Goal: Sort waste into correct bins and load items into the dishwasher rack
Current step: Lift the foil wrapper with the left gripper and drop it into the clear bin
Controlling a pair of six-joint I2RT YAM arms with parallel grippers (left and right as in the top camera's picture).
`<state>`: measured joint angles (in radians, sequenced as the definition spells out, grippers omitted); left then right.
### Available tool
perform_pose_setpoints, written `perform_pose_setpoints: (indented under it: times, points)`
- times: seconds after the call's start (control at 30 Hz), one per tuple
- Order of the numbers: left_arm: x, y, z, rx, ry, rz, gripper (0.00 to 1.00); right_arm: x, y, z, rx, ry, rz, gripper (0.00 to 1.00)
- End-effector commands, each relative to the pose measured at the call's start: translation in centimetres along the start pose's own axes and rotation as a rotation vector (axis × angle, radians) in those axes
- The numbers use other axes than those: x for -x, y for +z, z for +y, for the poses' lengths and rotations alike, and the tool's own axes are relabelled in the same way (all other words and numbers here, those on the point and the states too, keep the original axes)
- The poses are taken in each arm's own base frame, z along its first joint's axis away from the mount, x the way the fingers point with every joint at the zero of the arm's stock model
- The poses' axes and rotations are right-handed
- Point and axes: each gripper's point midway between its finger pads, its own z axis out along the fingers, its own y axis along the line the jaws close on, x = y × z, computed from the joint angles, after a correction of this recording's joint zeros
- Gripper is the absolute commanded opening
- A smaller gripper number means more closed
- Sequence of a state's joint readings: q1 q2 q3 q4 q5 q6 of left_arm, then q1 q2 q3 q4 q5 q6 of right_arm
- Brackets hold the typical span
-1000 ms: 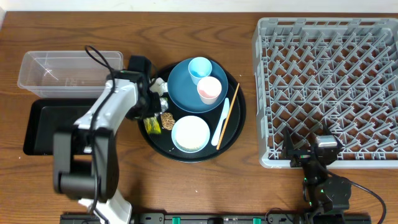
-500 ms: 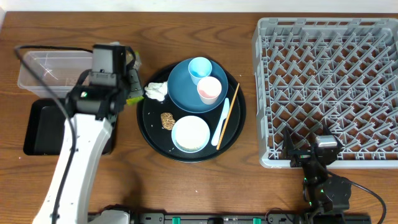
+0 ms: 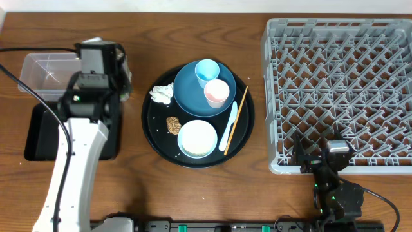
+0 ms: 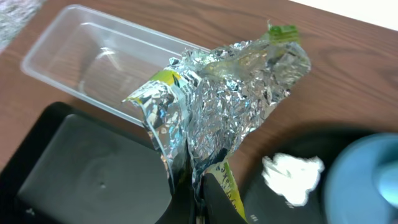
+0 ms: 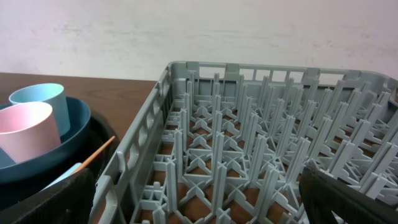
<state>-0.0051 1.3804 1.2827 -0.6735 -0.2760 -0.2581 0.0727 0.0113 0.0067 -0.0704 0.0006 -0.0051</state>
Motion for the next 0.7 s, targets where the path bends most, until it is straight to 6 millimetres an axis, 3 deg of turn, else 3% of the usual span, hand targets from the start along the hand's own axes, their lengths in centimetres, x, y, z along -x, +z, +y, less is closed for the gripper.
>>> perform_pose_setpoints:
  times: [0.0,0.33,0.67]
  points:
    - [1.1,2.1,2.7,0.085,-0.047,-0.003,0.06,-0.1,0.0,0.0,-0.004,-0.008,0.001,0.99]
    - [3.0,9.2,8.8,0.197,-0.235,-0.040,0.06,-0.1,0.0,0.0,-0.004,-0.008,0.001,0.99]
    - [1.7,16.1,12.0,0.261,-0.289,-0.020,0.06,-0.1,0.0,0.0,-0.004,-0.008,0.001,0.99]
